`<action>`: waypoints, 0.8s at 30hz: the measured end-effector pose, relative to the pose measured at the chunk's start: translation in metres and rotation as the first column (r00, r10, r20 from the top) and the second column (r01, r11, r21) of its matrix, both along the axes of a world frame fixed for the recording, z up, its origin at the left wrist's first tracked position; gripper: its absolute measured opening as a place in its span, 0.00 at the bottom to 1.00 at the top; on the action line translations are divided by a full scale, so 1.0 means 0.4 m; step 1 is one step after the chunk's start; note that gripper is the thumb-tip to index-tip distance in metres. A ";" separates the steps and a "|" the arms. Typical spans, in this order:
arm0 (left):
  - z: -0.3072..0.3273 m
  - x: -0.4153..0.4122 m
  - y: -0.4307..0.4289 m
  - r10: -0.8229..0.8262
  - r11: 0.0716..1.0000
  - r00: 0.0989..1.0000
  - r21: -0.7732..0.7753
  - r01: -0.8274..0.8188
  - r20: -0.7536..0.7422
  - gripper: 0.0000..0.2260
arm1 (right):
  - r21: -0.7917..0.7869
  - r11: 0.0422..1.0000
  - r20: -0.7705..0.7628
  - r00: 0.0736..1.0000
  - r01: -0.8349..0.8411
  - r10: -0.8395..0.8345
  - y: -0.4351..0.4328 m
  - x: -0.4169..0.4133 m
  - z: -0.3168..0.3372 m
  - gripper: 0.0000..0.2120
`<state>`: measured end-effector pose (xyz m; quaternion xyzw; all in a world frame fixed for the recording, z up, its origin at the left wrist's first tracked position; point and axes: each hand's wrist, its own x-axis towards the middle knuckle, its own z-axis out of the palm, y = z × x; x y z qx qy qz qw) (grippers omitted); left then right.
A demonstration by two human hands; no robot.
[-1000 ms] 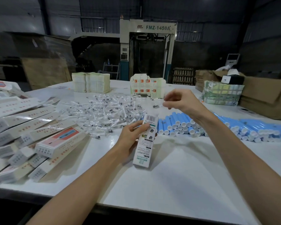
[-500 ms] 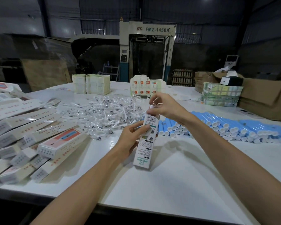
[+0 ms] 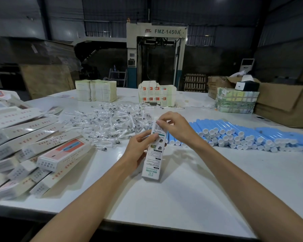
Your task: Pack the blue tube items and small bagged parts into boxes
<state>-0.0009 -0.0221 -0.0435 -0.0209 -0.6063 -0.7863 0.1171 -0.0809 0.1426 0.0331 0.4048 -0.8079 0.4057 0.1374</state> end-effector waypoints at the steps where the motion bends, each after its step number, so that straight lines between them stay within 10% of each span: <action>1: -0.001 0.000 0.000 0.002 1.000 1.000 0.006 -0.002 0.000 0.20 | -0.053 0.999 0.005 1.000 0.004 -0.004 0.000 0.004 -0.020 0.09; 11: 0.001 -0.005 -0.001 0.018 0.999 0.993 0.030 -0.015 -0.118 0.29 | -0.479 0.878 0.323 0.927 -0.014 0.191 0.010 0.045 -0.140 0.17; 24: 0.001 -0.004 -0.011 0.000 0.994 0.977 -0.109 -0.024 -0.213 0.21 | -0.412 0.906 0.305 0.921 -0.101 0.241 0.023 0.052 -0.127 0.11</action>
